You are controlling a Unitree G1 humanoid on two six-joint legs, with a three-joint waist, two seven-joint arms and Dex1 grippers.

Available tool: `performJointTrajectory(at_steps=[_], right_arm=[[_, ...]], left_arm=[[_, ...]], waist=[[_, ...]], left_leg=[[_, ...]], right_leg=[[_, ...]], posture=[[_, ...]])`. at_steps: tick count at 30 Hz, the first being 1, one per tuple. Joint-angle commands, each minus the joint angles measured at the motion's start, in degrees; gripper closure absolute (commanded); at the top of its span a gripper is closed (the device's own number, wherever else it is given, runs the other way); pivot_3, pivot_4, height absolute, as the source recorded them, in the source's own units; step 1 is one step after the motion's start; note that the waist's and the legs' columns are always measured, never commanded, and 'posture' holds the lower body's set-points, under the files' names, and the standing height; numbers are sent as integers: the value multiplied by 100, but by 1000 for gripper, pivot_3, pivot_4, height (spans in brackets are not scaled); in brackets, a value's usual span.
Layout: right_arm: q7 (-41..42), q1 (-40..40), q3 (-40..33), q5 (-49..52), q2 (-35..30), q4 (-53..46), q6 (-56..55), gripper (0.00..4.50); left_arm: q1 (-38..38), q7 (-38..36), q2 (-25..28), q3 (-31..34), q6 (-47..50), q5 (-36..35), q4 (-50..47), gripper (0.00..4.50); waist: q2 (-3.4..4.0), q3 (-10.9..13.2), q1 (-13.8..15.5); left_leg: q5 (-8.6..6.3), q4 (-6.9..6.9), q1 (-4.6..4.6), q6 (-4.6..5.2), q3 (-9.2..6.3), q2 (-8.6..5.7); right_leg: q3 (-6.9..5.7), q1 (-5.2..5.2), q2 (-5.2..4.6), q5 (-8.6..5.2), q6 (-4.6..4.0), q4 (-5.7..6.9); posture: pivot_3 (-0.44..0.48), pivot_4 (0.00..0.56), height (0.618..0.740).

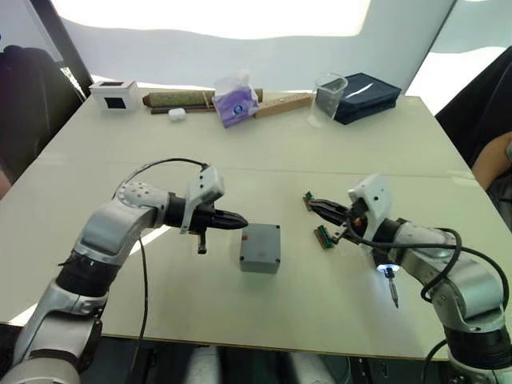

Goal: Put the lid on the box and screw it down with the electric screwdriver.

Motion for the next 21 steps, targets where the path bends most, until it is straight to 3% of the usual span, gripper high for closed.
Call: performJointTrajectory(at_steps=[1,21], right_arm=[[-91,-123,215,205,140,-376,173,4464],[-139,-252,863,-157,338,191,-84,4464]], left_arm=[[75,-37,129,240,57,-178,-254,4500],[195,448,16,334,246,-288,-444,4500]], waist=[[0,0,11],[0,0,3]], left_leg=[[0,2,0,0,0,0],[0,18,-4,1,1,-2]], right_leg=[[-1,1,-1,0,0,0],[-4,3,-2,0,1,2]], posture=[[0,150,740],[0,150,740]])
